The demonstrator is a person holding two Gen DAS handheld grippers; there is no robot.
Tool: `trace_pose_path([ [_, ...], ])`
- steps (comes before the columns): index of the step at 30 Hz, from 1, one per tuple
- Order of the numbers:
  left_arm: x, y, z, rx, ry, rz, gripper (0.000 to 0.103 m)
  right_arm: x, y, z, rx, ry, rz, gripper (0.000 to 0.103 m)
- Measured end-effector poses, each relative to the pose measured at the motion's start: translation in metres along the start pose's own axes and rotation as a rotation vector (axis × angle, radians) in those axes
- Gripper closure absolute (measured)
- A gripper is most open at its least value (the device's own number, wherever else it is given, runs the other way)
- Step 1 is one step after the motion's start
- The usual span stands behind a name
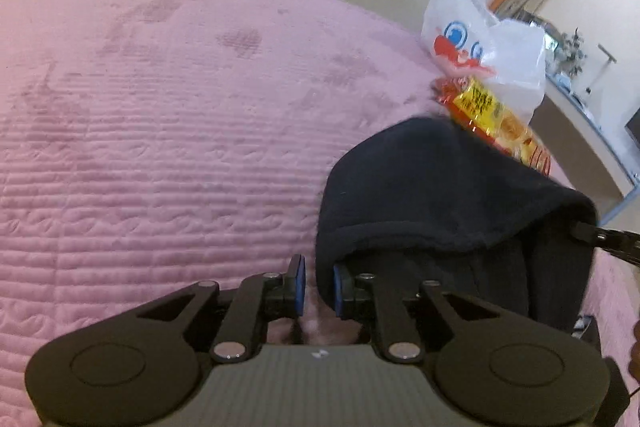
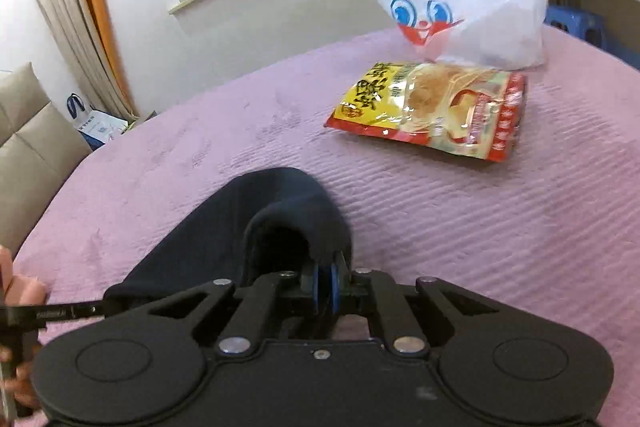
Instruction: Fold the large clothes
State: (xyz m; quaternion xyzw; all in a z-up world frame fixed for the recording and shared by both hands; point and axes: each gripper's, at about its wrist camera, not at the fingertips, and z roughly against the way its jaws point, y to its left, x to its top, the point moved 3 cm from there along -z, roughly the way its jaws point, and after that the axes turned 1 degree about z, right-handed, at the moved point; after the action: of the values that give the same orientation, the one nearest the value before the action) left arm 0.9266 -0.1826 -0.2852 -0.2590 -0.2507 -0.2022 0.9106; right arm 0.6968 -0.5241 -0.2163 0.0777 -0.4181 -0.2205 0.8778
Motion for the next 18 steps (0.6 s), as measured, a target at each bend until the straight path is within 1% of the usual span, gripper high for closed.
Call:
trace_pose_path([
  [1, -0.003, 0.002, -0.002, 0.013, 0.021, -0.003, 0.080, -0.008, -0.006, 0.001, -0.019, 0.018, 0.006, 0.096],
  [2, -0.007, 0.006, -0.006, 0.032, 0.056, -0.010, 0.068, -0.018, -0.012, -0.003, -0.045, 0.050, 0.011, 0.096],
  [3, -0.011, 0.009, -0.009, 0.047, 0.076, -0.018, 0.066, -0.029, -0.021, -0.014, -0.078, 0.107, 0.017, 0.095],
  [4, -0.013, 0.010, -0.006, 0.046, 0.065, -0.022, 0.065, -0.039, -0.028, -0.025, -0.097, 0.166, 0.006, 0.087],
  [5, -0.012, 0.010, -0.003, 0.056, 0.063, -0.019, 0.062, -0.047, -0.035, -0.032, -0.098, 0.215, -0.015, 0.087],
  [6, -0.012, 0.009, 0.000, 0.070, 0.065, -0.028, 0.060, -0.048, -0.039, -0.028, -0.076, 0.192, -0.018, 0.086],
  [7, -0.012, 0.007, 0.005, 0.083, 0.060, -0.049, 0.054, -0.045, -0.038, -0.024, -0.079, 0.197, 0.003, 0.068],
  [8, -0.012, 0.006, 0.013, 0.100, 0.046, -0.082, 0.048, -0.042, -0.037, -0.017, -0.085, 0.203, 0.025, 0.056],
  [9, -0.012, 0.006, 0.020, 0.112, 0.034, -0.107, 0.046, -0.040, -0.037, -0.007, -0.074, 0.190, 0.056, 0.051],
  [10, -0.012, 0.006, 0.028, 0.115, 0.027, -0.130, 0.043, -0.038, -0.037, 0.006, -0.049, 0.171, 0.105, 0.053],
  [12, -0.012, 0.007, 0.048, 0.132, 0.021, -0.190, 0.040, -0.035, -0.038, 0.027, -0.034, 0.152, 0.176, 0.052],
  [13, -0.012, 0.008, 0.057, 0.143, 0.024, -0.220, 0.035, -0.032, -0.039, 0.034, -0.030, 0.146, 0.201, 0.052],
  [14, -0.010, 0.007, 0.063, 0.135, 0.034, -0.237, 0.031, -0.030, -0.041, 0.040, -0.030, 0.138, 0.222, 0.052],
  [16, -0.005, 0.011, 0.073, 0.128, 0.036, -0.236, 0.032, -0.023, -0.041, 0.045, -0.035, 0.112, 0.244, 0.052],
  [17, -0.001, 0.011, 0.076, 0.125, 0.023, -0.217, 0.033, -0.018, -0.038, 0.045, -0.023, 0.101, 0.244, 0.052],
  [18, 0.005, 0.009, 0.077, 0.102, 0.013, -0.198, 0.033, -0.012, -0.035, 0.042, -0.002, 0.094, 0.235, 0.049],
])
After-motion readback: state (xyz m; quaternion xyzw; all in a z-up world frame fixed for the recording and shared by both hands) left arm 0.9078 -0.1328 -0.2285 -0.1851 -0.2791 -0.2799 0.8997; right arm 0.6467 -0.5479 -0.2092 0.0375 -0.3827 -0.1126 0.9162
